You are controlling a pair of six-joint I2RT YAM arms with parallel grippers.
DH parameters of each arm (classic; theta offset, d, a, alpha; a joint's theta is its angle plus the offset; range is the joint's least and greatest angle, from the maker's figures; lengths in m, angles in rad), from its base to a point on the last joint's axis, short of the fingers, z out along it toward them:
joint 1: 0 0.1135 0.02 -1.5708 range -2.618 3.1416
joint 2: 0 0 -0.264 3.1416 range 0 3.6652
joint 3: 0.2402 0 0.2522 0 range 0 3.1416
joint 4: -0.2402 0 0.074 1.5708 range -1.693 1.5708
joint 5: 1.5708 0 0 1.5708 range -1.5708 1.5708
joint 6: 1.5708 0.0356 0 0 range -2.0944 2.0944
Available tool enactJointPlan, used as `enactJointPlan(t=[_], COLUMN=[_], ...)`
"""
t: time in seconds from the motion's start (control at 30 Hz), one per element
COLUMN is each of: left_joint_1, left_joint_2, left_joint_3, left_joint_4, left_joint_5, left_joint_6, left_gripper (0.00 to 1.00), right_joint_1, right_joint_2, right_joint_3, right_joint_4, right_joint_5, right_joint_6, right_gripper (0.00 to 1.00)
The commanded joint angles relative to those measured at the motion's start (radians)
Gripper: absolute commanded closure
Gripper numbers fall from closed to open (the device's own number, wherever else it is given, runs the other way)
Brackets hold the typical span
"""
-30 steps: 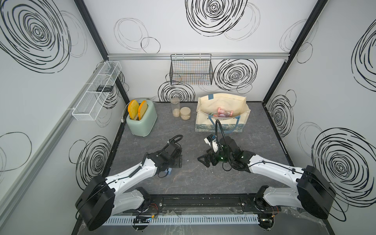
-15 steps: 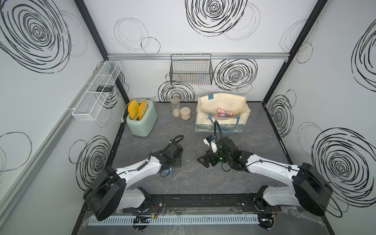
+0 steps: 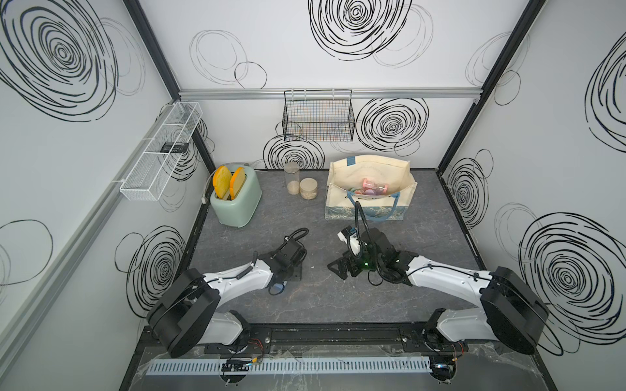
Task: Put the hourglass into the canvas bag
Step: Pick up the hourglass from the center of the board.
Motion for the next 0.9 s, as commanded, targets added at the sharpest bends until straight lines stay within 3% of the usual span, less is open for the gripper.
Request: enactJointPlan(t=[0.0,0.5,0.87], left_joint_1=[-0.009,-0.015,-0.060], left_joint_2=[0.023,0.007,-0.199], left_joint_3=[0.001,0.053,0.197], left_joint_4=[0.025,0.008,0.019], left_joint_5=[-0.012,-0.037,-0.086], left_joint_6=[-0.024,-0.004,0.004], left_gripper=[0.46,0.64,0.68], right_joint_1=[0.004,-0.050,-0.174], right_joint_2=[0.013,-0.038,-0.215], right_joint_3=[0.002,0.009,0.028], right_joint_4=[0.015,-0.019,-0.144], right_joint_5=[0.004,0.010,0.048], right_joint_6=[0.002,0.020,0.046], right_gripper=[0.03,0.03,0.03])
